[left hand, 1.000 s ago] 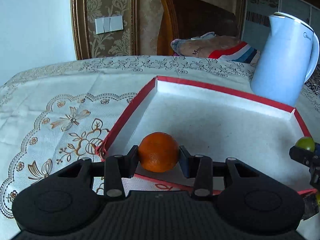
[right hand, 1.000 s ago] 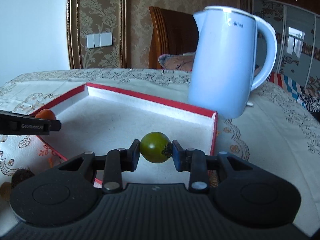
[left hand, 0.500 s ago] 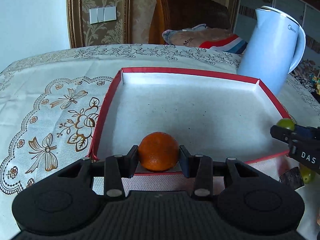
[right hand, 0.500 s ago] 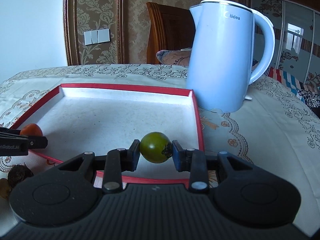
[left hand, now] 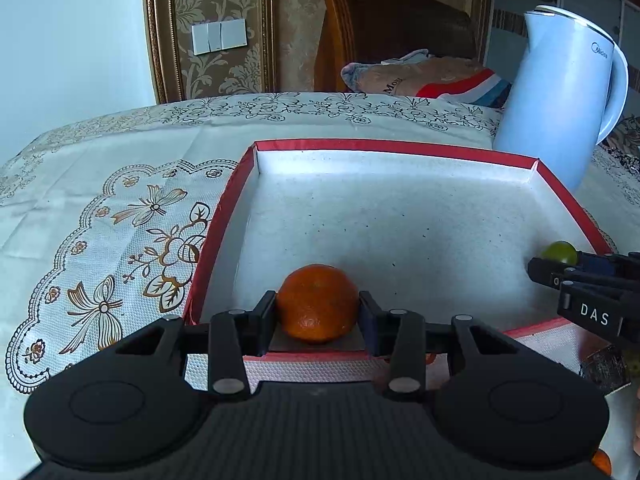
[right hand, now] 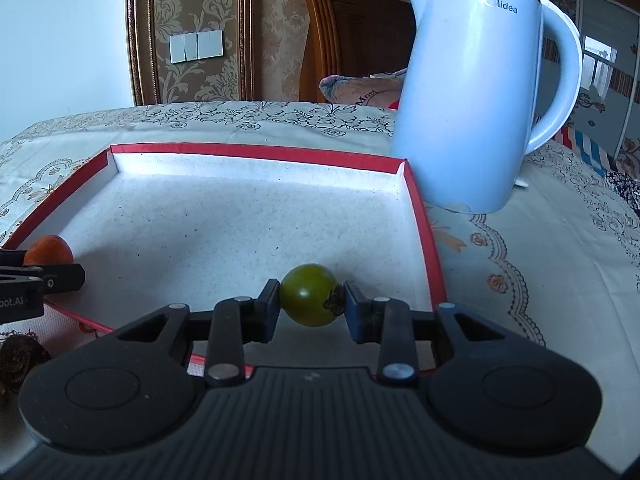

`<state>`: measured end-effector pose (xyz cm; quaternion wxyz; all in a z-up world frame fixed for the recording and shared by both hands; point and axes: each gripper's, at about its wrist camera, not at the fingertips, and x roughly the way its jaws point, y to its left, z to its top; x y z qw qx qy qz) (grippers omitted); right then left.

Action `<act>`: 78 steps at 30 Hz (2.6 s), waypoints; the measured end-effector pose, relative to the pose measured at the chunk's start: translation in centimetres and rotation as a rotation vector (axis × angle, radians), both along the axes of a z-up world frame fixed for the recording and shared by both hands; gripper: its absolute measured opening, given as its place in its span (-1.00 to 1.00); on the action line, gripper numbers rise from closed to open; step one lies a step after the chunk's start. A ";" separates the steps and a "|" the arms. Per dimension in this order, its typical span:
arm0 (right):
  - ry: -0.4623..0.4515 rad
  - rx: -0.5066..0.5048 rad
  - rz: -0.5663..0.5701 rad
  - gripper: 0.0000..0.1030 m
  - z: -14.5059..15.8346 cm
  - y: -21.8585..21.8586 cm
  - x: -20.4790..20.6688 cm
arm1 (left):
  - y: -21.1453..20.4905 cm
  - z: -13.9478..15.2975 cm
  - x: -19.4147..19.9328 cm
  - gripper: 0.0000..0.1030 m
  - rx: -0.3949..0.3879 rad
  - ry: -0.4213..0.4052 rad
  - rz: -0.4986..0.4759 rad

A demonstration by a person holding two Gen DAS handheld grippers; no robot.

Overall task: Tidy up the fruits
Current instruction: 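Carry the orange with the left tool into the red tray while the right tool carries the tomato there, then open the left tool releasing the orange while the right tool releases the tomato in the tray, then withdraw both open tools from the tray back to the fruit row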

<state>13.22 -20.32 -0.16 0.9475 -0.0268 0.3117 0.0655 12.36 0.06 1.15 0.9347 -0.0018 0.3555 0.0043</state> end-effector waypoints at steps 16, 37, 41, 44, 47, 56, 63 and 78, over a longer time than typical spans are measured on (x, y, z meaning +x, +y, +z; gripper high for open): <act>0.009 -0.011 0.002 -0.38 -0.2 0.8 0.7 | -1.4 -0.6 0.3 -0.19 0.013 -0.008 -0.001; 0.012 0.004 -0.023 0.38 -0.3 0.5 0.7 | -1.5 -0.9 0.4 0.28 0.032 -0.034 0.033; -0.003 0.003 -0.031 0.57 -0.1 0.5 0.4 | -1.6 -1.0 0.3 0.38 0.046 -0.043 0.034; -0.015 0.010 -0.037 0.77 0.1 0.3 0.3 | -1.4 -0.9 0.2 0.52 0.045 -0.056 0.040; -0.025 0.007 -0.038 0.91 0.1 0.4 0.1 | -1.3 -0.7 -0.1 0.52 0.052 -0.074 0.047; -0.089 0.074 -0.030 1.00 0.5 -0.7 -1.4 | -1.6 0.2 -1.9 0.53 0.098 -0.186 0.042; -0.106 0.135 -0.032 1.00 0.8 -1.5 -2.4 | -1.3 0.7 -3.6 0.53 0.104 -0.222 0.041; -0.127 0.176 -0.042 1.00 0.5 -2.4 -6.0 | 0.8 0.7 -7.5 0.63 0.018 -0.218 0.078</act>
